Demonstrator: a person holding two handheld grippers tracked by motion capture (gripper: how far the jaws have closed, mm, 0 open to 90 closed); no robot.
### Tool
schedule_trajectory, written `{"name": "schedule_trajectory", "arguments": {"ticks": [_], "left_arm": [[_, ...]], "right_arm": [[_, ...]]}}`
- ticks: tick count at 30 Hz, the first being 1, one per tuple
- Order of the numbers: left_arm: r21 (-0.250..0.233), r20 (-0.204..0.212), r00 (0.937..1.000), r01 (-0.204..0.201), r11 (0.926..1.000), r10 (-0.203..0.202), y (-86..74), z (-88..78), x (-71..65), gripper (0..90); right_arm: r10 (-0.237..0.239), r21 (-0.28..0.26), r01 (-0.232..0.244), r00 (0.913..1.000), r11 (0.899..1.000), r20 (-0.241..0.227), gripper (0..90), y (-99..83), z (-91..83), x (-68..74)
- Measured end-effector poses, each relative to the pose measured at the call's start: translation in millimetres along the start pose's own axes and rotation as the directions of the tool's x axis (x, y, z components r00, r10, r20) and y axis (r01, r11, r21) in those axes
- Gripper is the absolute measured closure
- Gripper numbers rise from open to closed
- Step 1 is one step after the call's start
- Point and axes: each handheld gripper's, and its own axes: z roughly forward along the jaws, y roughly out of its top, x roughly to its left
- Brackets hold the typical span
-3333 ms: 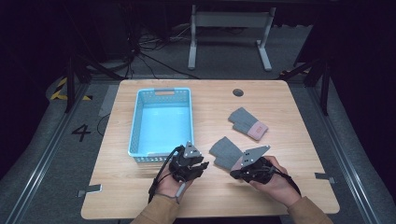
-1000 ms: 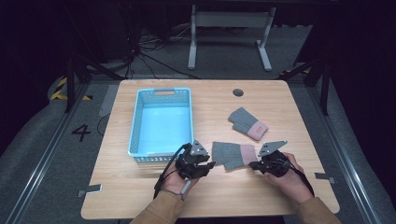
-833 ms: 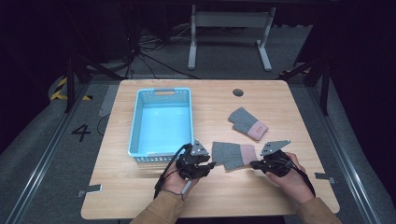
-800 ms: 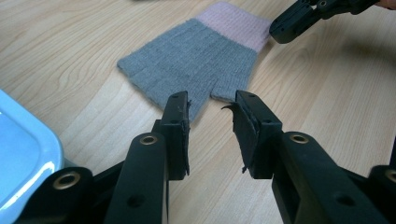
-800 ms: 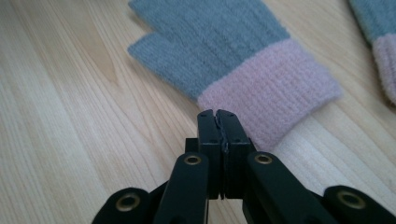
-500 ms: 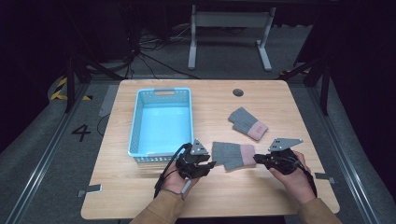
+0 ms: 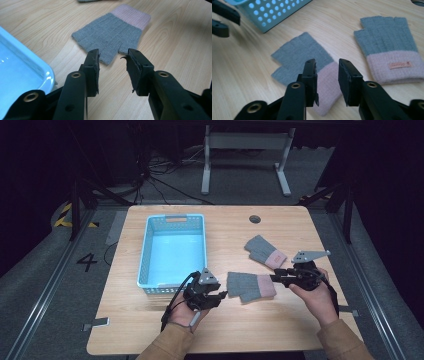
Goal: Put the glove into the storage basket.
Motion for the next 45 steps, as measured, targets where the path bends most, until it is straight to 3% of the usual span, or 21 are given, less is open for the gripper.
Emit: {"name": "schedule_trajectory", "arguments": {"ticks": [10,21,28,38,42,45], "left_arm": [[0.005,-0.001,1.0,-0.009,0.9999,0.009,-2.4,-1.2,1.1,61.6],[0.001,-0.006,0.9999,0.012,0.9999,-0.012,-3.5,-5.7,6.6,60.5],[0.001,-0.004,0.9999,0.014,0.9999,-0.014,-3.9,-6.5,7.2,60.1],[0.0,-0.005,0.9998,0.017,0.9999,-0.017,-4.5,-7.0,8.7,59.6],[-0.001,-0.006,0.9998,0.017,0.9998,-0.017,-4.7,-6.8,8.7,59.2],[0.0,-0.006,0.9999,0.015,0.9999,-0.015,-4.5,-7.2,8.9,58.8]], "right_arm": [[0.049,0.075,-0.053,0.9975,0.996,0.051,58.3,36.7,10.6,-35.4],[0.078,0.147,-0.09,0.9935,0.985,0.083,51.3,55.3,32.6,-68.2],[0.094,0.2,-0.114,0.99,0.973,0.104,51.0,58.0,52.4,-80.3],[0.096,0.244,-0.116,0.991,0.963,0.094,49.6,58.8,73.1,-86.5],[0.111,0.273,-0.13,0.9903,0.953,0.084,47.7,55.1,84.4,-90.1],[0.111,0.286,-0.138,0.988,0.948,0.107,46.6,53.1,89.6,-93.0]]}}
